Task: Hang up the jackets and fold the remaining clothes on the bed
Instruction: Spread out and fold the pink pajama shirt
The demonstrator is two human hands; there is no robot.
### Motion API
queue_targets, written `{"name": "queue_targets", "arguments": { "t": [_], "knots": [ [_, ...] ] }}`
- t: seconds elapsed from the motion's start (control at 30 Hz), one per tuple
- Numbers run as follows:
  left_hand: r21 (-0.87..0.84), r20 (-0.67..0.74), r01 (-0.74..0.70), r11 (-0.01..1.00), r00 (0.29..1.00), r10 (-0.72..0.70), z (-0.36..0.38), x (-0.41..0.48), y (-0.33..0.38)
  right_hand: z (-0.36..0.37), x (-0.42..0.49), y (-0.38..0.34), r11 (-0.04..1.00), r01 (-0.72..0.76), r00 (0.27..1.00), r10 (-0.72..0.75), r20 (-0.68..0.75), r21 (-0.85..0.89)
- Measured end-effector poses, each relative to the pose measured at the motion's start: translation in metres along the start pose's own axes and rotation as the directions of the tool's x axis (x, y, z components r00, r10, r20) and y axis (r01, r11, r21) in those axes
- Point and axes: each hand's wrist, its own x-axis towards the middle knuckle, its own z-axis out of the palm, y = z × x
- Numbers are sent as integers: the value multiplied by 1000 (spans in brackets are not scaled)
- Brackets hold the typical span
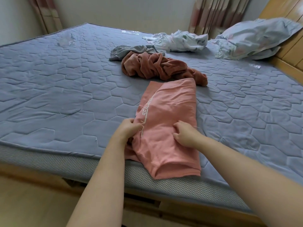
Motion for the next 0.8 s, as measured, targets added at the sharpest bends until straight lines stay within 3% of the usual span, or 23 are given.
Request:
{"name": "queue_targets", "arguments": {
  "t": [0.13,0.37,0.53,0.63,0.73,0.8],
  "knots": [
    [142,-96,-70,987,992,84,2,8,13,-7,10,-2,1000,1,973,-3,-230,-9],
    [242,-79,-107,964,988,130,-2,37,15,-27,68,-28,995,89,923,-71,-379,32],
    [152,-57,-114,982,991,123,-8,56,11,-44,135,-44,989,138,933,-146,-329,-47],
    [127,-25,-143,982,989,147,-10,64,10,-54,168,-58,986,142,963,-159,-218,-91],
    [231,50,-216,949,976,210,-9,67,12,-63,190,-69,984,59,995,-71,-64,-170],
    [321,68,-287,903,957,281,-8,69,15,-71,198,-70,974,17,997,-33,-65,-225]
  ]
}}
